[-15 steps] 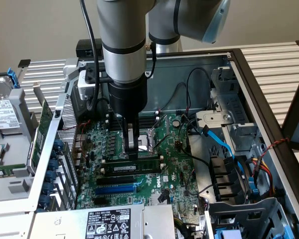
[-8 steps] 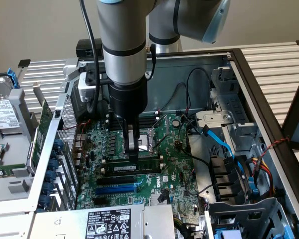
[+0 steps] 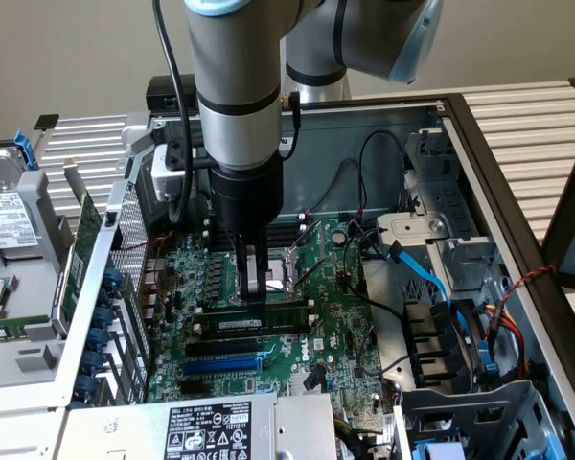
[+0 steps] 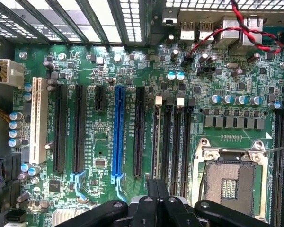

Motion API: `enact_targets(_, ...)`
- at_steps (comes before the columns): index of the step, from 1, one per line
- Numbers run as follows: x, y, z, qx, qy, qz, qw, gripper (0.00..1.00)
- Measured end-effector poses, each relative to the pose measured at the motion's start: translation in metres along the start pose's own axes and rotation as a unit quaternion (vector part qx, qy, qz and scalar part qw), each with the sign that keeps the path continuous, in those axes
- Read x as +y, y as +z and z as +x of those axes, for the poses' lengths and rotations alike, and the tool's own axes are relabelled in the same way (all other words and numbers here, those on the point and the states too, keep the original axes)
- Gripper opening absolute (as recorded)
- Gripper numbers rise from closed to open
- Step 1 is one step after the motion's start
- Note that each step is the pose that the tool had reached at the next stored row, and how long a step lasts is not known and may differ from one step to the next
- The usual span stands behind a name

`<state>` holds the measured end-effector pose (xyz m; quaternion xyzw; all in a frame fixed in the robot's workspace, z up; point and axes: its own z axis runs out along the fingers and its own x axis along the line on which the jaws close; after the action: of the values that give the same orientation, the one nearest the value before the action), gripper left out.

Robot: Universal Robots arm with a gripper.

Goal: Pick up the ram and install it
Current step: 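Press down the ram until it locks into place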

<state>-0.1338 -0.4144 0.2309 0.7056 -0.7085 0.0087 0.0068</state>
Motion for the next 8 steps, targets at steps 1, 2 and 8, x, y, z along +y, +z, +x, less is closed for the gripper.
enact_targets(1, 0.0, 0.0003, 0.0, 0.0001, 0.0, -0.0001, 1.0, 0.11)
enact_targets(2, 0.0, 0.0005, 0.0, 0.0001, 0.0, -0.0001, 1.0, 0.11)
enact_targets(8, 0.0, 0.0011, 0.0002, -0.0001, 0.0, 0.0001, 1.0, 0.11)
